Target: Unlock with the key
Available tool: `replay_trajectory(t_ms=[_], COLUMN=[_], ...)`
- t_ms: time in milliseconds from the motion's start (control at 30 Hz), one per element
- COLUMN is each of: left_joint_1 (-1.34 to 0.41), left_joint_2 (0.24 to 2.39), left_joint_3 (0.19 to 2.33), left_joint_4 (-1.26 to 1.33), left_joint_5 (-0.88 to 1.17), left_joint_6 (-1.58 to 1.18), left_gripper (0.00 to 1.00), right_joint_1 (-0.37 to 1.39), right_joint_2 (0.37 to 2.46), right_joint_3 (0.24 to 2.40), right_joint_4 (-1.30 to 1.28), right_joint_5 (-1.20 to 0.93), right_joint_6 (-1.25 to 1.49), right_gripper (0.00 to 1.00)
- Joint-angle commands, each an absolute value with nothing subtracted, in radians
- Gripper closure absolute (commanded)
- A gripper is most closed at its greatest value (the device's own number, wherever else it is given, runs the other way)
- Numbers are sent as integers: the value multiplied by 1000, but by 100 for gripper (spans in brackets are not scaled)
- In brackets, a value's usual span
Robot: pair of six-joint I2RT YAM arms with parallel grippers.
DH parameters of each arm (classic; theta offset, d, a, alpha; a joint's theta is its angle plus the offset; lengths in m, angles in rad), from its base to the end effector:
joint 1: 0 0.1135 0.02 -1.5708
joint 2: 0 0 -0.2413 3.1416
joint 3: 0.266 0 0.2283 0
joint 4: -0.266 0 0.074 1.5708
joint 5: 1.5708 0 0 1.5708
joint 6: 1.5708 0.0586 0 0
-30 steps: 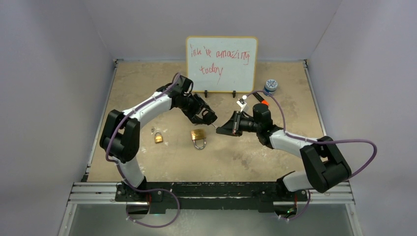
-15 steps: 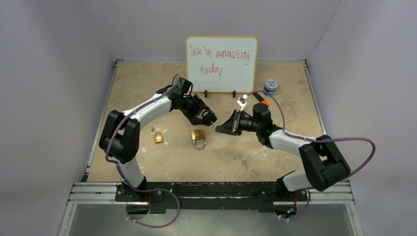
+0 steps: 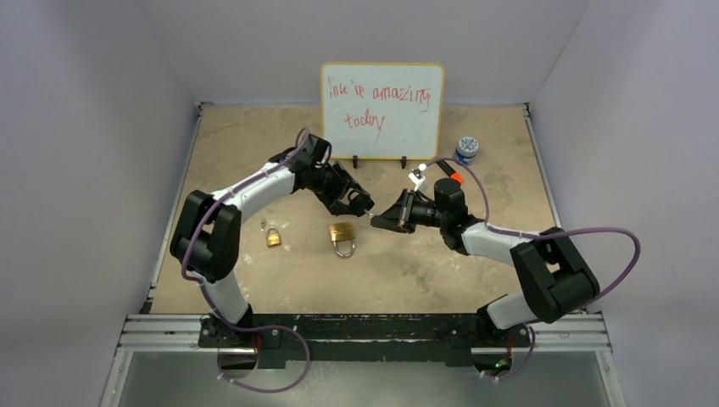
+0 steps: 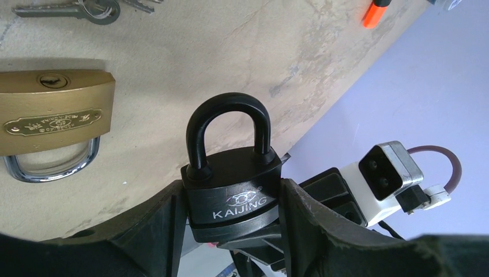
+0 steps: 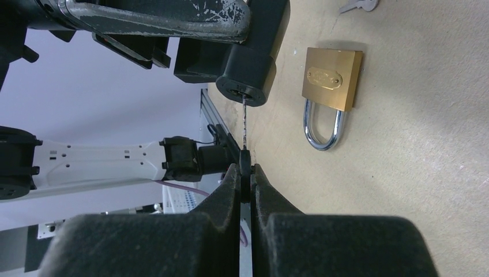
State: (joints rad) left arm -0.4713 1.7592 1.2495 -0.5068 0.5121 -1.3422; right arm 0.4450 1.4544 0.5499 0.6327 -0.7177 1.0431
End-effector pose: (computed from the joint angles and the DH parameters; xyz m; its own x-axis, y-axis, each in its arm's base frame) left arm 0.3011 -0.1857 0.1891 -0.7810 -0.5549 0.2865 -0.5961 0.5255 -0.6071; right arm 0.2444 0.1592 0.1854 -0.8962 0.2937 -0.3325 -0.2419 0.3049 0.9212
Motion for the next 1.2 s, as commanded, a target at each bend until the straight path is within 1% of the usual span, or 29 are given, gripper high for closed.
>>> replay_trajectory(t_ms=[0, 200, 367, 467, 767, 933, 1167], left_joint_1=[-468, -470, -476, -479, -482, -482, -481], left_joint_2=[1685, 1674, 1665, 1664, 1657, 1661, 1661], left_joint_3=[1255, 1241, 1220, 1215, 1213, 1224, 1227], left_joint_4=[-422, -390, -361, -346, -355, -358, -370], left_joint_5=[574, 571, 563, 560, 545, 551, 551], left_joint_6=[-1351, -1361, -1388, -1402, -1424, -1439, -1442], left_gripper=[80, 80, 80, 80, 80, 80, 81], right_joint_1=[449, 448, 450, 454, 461, 487, 498], right_joint_2=[1482, 1504, 1515, 1516, 1528, 1501, 1486], right_joint_3=[586, 588, 593, 609, 690, 748, 769], right_joint_4=[705, 727, 727, 689, 500, 383, 347], right_joint_5=[-711, -703, -641, -618, -573, -501, -466], right_joint_6=[1090, 1154, 1259, 1259, 1175, 1002, 856], right_gripper=[100, 100, 100, 100, 100, 100, 100])
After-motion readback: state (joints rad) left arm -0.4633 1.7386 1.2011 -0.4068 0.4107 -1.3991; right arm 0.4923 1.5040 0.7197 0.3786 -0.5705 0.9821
